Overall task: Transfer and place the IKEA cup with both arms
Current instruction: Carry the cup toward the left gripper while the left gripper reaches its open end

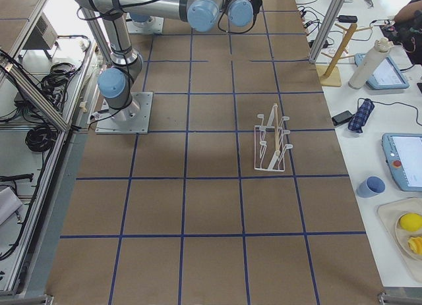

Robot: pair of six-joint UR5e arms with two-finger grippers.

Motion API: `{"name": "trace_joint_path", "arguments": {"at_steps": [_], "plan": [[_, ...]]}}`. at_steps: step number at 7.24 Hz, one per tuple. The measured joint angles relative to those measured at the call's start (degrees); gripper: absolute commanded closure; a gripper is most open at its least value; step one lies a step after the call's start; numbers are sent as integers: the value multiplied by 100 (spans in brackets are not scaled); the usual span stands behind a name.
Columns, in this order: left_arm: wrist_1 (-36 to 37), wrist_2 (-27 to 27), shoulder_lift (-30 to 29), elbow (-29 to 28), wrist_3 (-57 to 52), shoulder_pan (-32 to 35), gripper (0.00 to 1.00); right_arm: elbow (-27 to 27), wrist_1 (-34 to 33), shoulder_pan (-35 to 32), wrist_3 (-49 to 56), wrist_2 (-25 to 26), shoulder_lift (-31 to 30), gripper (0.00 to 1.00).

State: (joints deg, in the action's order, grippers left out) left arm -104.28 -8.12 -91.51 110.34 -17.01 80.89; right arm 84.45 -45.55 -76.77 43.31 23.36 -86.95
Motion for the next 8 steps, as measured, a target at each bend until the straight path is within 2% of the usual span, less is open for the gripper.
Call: {"name": "trace_joint_path", "arguments": {"at_steps": [2, 5, 8], "plan": [[-12, 432, -17, 13, 487, 267, 0, 38, 70, -198, 7, -141, -156, 52], [-39, 1222, 95, 48, 658, 618, 0, 74, 65, -306, 42, -164, -213, 52], [-54, 1437, 183, 66, 614, 711, 0, 89, 40, -312, 38, -171, -217, 52]]}}
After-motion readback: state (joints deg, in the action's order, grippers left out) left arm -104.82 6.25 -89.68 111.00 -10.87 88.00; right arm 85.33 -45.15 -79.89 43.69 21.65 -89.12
